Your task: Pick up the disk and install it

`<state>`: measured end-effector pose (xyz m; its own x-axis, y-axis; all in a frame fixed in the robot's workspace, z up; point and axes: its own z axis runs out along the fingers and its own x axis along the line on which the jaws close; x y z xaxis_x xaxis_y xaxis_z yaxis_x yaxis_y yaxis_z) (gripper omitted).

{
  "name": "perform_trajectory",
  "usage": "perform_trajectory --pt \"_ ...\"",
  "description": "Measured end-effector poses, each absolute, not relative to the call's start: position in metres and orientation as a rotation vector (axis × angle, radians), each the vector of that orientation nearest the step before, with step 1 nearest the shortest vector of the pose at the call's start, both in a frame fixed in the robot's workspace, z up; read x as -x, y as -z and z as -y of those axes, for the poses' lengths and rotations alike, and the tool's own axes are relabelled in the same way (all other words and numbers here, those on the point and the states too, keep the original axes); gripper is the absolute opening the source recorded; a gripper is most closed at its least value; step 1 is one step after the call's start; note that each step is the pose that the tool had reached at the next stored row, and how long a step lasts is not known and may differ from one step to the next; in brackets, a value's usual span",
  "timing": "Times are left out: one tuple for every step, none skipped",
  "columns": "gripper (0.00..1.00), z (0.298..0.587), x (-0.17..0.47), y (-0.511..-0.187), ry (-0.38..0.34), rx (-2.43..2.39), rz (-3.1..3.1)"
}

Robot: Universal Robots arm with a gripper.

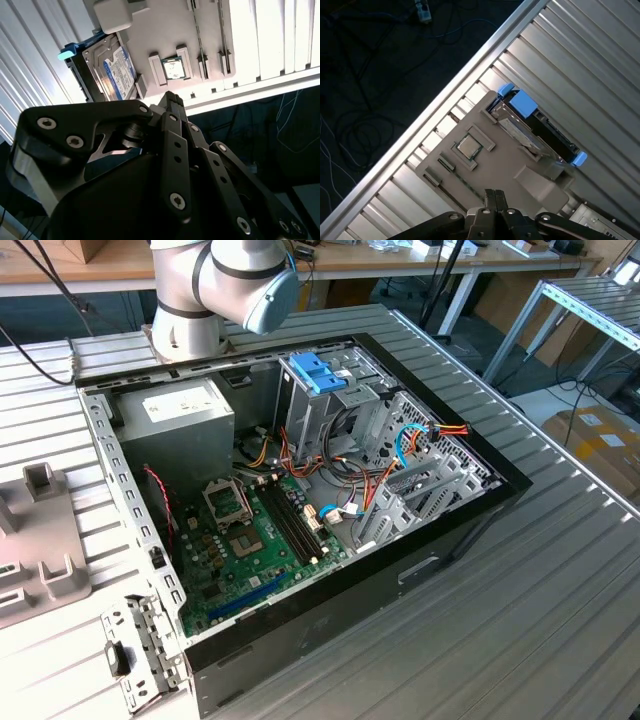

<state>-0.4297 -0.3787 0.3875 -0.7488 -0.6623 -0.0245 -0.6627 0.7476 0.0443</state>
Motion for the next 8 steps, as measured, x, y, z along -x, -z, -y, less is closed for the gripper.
perform_trajectory --pt "0.11 0.3787 0.4297 -0.3875 -0.079 1.119 -2.927" --pt "0.11 0.3788 0.4297 -0.3875 -0.079 1.125 -2.925" --pt "0.11 0.3787 0.4297 -0.3875 -0.079 1.131 -2.923" --pt "0.11 0.3787 0.4297 -0.3876 -0.079 1.139 -2.92" --pt "0.11 0.3787 0.4297 -0.3875 -0.079 1.145 -2.918" --pt "0.11 0.3787 0.4297 -0.3875 -0.079 1.154 -2.914" --pt "0.11 0.3787 0.4297 -0.3875 -0.079 1.16 -2.912" --pt "0.11 0.3787 0.4297 -0.3875 -0.079 1.165 -2.91"
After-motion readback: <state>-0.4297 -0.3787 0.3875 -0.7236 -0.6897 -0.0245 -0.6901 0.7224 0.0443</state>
